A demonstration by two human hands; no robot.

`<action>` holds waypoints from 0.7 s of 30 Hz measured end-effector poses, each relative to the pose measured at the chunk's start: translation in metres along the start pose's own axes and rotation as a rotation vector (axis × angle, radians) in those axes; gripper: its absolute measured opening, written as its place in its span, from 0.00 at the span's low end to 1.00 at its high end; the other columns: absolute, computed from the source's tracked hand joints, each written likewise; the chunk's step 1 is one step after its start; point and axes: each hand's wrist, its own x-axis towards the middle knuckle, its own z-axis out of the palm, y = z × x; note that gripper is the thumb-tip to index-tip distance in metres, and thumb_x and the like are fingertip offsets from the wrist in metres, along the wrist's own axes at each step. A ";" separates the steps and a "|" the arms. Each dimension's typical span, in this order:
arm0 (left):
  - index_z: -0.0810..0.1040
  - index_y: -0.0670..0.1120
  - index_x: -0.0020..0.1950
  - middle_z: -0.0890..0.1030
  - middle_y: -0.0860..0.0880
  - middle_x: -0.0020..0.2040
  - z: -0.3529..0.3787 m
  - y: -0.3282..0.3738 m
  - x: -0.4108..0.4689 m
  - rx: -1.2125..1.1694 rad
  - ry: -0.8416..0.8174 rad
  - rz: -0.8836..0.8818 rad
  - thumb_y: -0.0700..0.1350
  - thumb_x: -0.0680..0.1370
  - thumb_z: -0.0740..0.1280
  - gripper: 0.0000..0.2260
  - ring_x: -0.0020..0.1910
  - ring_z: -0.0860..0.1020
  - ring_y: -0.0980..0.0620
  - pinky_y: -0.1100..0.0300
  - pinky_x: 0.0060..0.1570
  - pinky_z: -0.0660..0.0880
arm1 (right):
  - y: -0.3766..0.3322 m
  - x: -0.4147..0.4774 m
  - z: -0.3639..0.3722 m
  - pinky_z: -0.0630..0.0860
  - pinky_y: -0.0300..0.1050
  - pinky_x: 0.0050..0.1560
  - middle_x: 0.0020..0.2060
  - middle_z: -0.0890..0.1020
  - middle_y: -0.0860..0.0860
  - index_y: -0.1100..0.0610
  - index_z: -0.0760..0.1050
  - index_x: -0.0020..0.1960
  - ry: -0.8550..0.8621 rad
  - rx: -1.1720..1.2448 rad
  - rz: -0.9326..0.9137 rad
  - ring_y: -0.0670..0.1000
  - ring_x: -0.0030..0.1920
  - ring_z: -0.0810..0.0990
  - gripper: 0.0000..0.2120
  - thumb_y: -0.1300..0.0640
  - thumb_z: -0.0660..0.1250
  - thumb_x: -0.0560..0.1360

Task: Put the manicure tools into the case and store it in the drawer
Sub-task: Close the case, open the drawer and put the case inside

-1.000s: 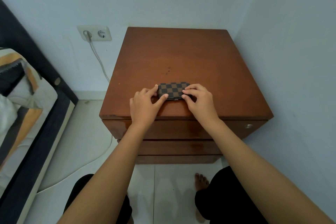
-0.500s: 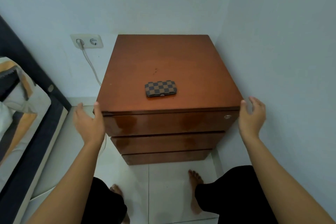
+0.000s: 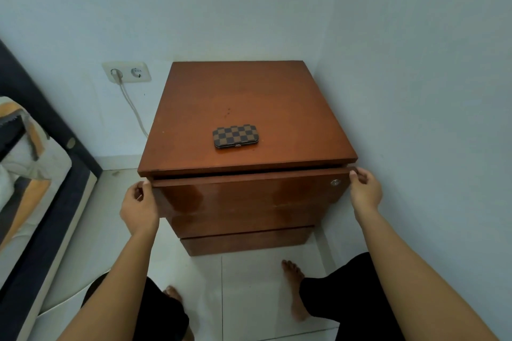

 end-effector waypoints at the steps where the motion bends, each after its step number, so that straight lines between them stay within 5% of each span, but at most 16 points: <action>1: 0.75 0.43 0.63 0.78 0.41 0.60 -0.003 -0.001 -0.004 0.006 0.007 -0.001 0.51 0.80 0.59 0.16 0.59 0.75 0.43 0.50 0.60 0.72 | 0.002 -0.004 -0.004 0.71 0.51 0.63 0.57 0.80 0.60 0.61 0.75 0.60 0.002 -0.007 -0.003 0.58 0.58 0.78 0.13 0.58 0.63 0.77; 21: 0.73 0.38 0.62 0.76 0.38 0.59 -0.110 -0.036 -0.122 0.026 -0.024 0.001 0.46 0.80 0.59 0.15 0.58 0.74 0.40 0.51 0.57 0.70 | 0.048 -0.123 -0.112 0.68 0.41 0.52 0.56 0.80 0.62 0.65 0.74 0.58 0.056 0.066 0.000 0.60 0.57 0.77 0.12 0.61 0.61 0.77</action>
